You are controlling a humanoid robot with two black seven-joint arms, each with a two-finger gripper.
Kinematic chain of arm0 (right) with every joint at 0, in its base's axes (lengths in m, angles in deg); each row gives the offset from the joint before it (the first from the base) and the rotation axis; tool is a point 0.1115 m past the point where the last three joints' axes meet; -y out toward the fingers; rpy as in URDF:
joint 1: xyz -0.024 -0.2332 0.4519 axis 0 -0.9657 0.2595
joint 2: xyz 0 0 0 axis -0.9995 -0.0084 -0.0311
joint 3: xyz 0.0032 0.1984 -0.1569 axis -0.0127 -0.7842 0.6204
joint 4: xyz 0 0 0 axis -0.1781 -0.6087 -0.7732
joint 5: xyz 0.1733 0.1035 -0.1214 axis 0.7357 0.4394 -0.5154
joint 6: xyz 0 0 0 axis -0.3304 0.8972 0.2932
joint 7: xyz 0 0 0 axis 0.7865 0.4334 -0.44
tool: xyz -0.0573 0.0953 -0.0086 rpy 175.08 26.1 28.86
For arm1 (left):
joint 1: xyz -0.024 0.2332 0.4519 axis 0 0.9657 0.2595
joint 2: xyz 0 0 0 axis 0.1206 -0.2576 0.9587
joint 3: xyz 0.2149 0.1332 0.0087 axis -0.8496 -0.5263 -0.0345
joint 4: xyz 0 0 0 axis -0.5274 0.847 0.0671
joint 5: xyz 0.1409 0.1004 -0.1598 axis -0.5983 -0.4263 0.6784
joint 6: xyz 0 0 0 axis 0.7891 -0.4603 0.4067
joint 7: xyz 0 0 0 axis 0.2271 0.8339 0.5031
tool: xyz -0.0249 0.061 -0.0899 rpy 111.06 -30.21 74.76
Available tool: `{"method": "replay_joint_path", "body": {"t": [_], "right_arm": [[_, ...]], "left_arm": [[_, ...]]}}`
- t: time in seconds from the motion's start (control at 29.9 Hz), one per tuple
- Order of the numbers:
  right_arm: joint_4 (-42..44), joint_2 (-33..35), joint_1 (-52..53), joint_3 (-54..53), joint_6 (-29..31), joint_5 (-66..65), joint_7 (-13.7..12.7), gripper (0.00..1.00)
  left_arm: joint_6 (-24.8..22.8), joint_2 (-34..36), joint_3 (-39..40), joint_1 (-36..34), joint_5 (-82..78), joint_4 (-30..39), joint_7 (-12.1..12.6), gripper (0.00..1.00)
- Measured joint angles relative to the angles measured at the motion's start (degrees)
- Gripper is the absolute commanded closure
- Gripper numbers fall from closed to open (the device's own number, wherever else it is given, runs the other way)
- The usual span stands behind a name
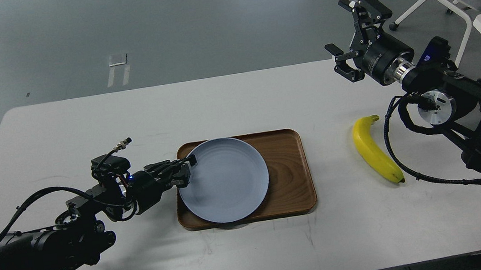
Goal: Place banana on plate with both arms
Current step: 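Slide the blue plate with the left gripper onto the wooden tray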
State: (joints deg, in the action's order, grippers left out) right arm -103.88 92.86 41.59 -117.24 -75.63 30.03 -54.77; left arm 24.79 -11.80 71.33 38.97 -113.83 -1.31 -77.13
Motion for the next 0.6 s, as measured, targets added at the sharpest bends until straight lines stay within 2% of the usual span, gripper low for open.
{"method": "replay_joint_path", "body": {"t": [0.6], "right_arm": [[-2.6,2.1,-2.6,-0.3,0.1,0.0,0.1,0.00]], "left_arm": [[-1.1,-4.6,0.0,-2.5,0.2,-1.8,0.0,1.00]]}}
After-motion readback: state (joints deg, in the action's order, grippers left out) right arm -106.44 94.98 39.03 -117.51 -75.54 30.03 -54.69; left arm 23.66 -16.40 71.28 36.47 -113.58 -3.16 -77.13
